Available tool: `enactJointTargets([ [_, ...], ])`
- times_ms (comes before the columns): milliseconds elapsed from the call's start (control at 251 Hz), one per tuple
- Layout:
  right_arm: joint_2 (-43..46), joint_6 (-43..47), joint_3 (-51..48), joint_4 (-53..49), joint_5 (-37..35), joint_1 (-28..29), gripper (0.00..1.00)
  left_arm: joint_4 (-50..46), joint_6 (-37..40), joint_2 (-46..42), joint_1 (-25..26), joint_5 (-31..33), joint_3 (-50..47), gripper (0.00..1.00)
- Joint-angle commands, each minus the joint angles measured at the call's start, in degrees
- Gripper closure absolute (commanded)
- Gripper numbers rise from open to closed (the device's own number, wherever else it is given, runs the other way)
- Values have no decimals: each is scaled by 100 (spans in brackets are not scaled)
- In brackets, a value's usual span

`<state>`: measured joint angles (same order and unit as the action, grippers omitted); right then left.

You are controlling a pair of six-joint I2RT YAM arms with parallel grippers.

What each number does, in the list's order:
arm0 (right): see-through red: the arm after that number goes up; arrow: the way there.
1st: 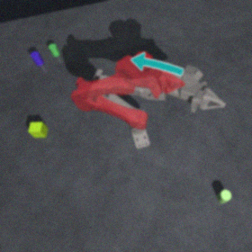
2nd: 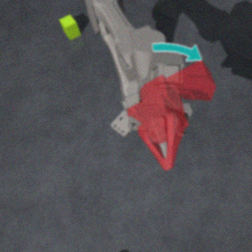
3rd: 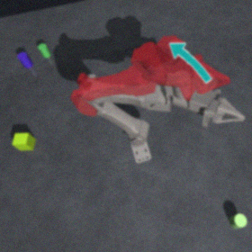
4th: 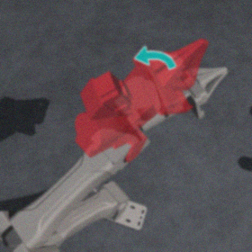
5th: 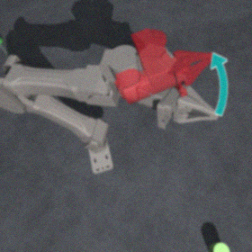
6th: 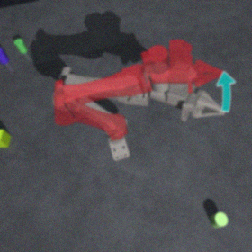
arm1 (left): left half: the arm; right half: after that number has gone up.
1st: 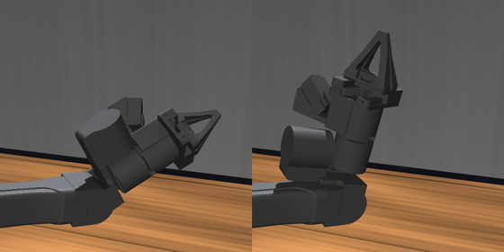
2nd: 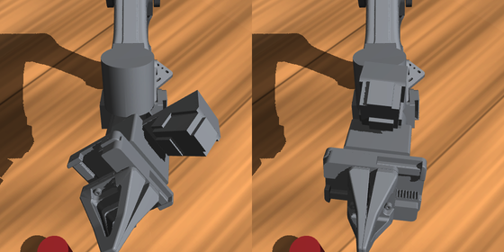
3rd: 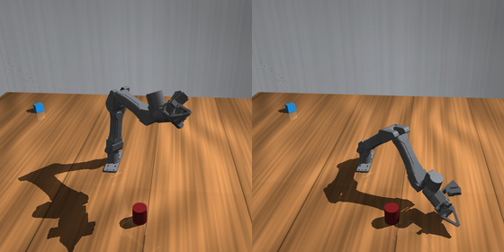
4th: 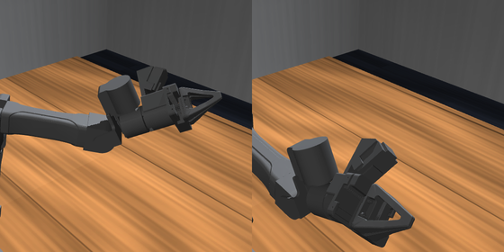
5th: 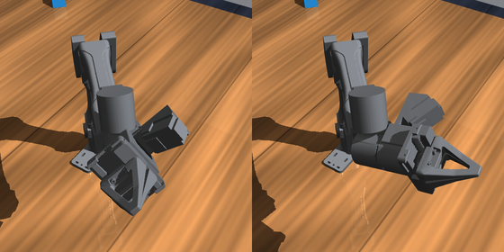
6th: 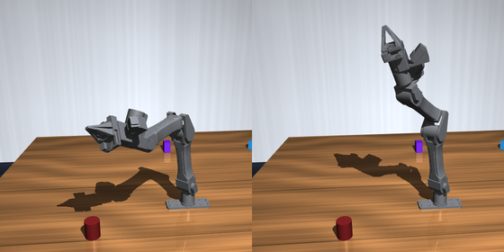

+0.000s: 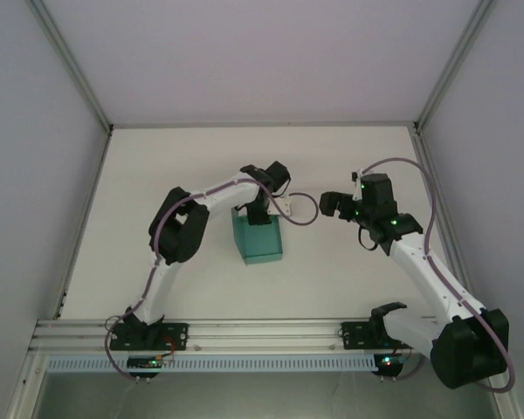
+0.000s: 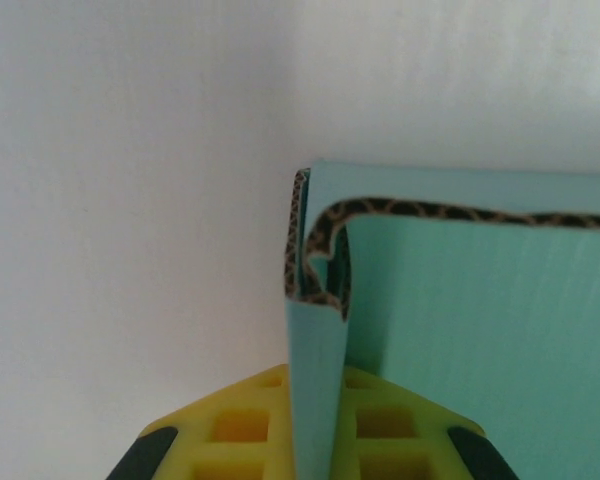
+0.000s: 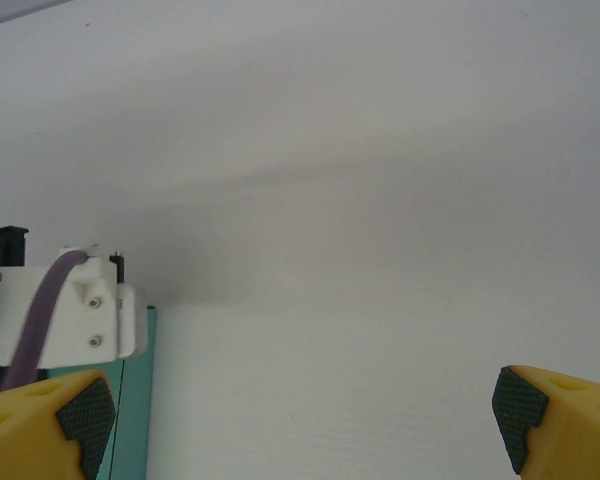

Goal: Assemble paper box

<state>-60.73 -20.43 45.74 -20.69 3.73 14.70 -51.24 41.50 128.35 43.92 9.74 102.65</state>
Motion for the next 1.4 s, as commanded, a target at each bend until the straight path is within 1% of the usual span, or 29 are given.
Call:
enactJointTargets([
  [0, 102, -111, -106, -115, 146, -73, 1, -196, -32, 727, 15, 794, 185, 100],
  [96, 142, -111, -176, -120, 186, -110, 1, -96, -88, 896, 20, 923, 176, 100],
  [188, 192, -107, -226, -133, 197, -146, 1, 111, -106, 813, 9, 760, -4, 100],
  [295, 227, -77, -217, -154, 264, -205, 1, 391, -32, 514, -1, 692, -206, 76],
  [347, 242, -69, -198, -158, 287, -224, 1, 471, -6, 329, -23, 613, -234, 71],
  [427, 258, -58, -168, -154, 321, -247, 1, 488, 64, 8, -72, 343, -207, 61],
  [607, 280, 82, -92, -18, 542, -255, 1, 520, 357, -810, -123, -179, -164, 29],
  [643, 286, 189, -82, 30, 598, -254, 1, 502, 433, -987, -121, -332, -204, 21],
  [686, 296, 346, -84, 119, 632, -250, 1, 493, 535, -1211, -129, -540, -265, 4],
  [698, 292, 405, -69, 144, 654, -254, 1, 499, 554, -1275, -129, -589, -296, 0],
  [754, 292, 792, -134, 355, 789, -246, 1, 670, 605, -1597, -129, -846, -455, 1],
  [810, 226, 881, -261, 733, 834, -243, 1, 1095, 429, -1961, -151, -1088, -666, 0],
  [886, -62, 1074, -247, 1098, 1031, -236, 1, 1947, -123, -2503, -295, -1329, -1026, 0],
  [934, -326, 1300, -71, 1157, 1148, -217, 1, 2573, -652, -2857, -422, -1314, -1256, 1],
  [986, -735, 1585, 225, 1075, 1341, -128, 1, 3089, -1329, -3237, -573, -1121, -1470, 1],
  [1070, -1521, 2239, 798, 844, 1697, 180, 1, 3784, -2671, -3835, -872, -483, -1901, 1],
  [1129, -2166, 2942, 1340, 487, 1838, 474, 1, 3894, -3568, -4259, -1163, -141, -2245, 1],
  [1173, -2667, 3464, 1773, 189, 1832, 697, 3, 3910, -4104, -4581, -1425, -21, -2581, 1],
  [1209, -3089, 3842, 2137, -58, 1769, 870, 5, 3947, -4526, -4833, -1627, 211, -2914, 1],
  [1293, -4061, 4520, 3154, -766, 1543, 1242, 10, 3962, -5269, -5355, -2034, 688, -3743, 1],
  [1365, -4861, 5164, 3987, -1571, 1479, 1498, 14, 3860, -5829, -5696, -2381, 875, -4395, 1],
  [1397, -5212, 5254, 4338, -1895, 1472, 1597, 16, 3820, -6111, -5796, -2511, 946, -4676, 1],
])
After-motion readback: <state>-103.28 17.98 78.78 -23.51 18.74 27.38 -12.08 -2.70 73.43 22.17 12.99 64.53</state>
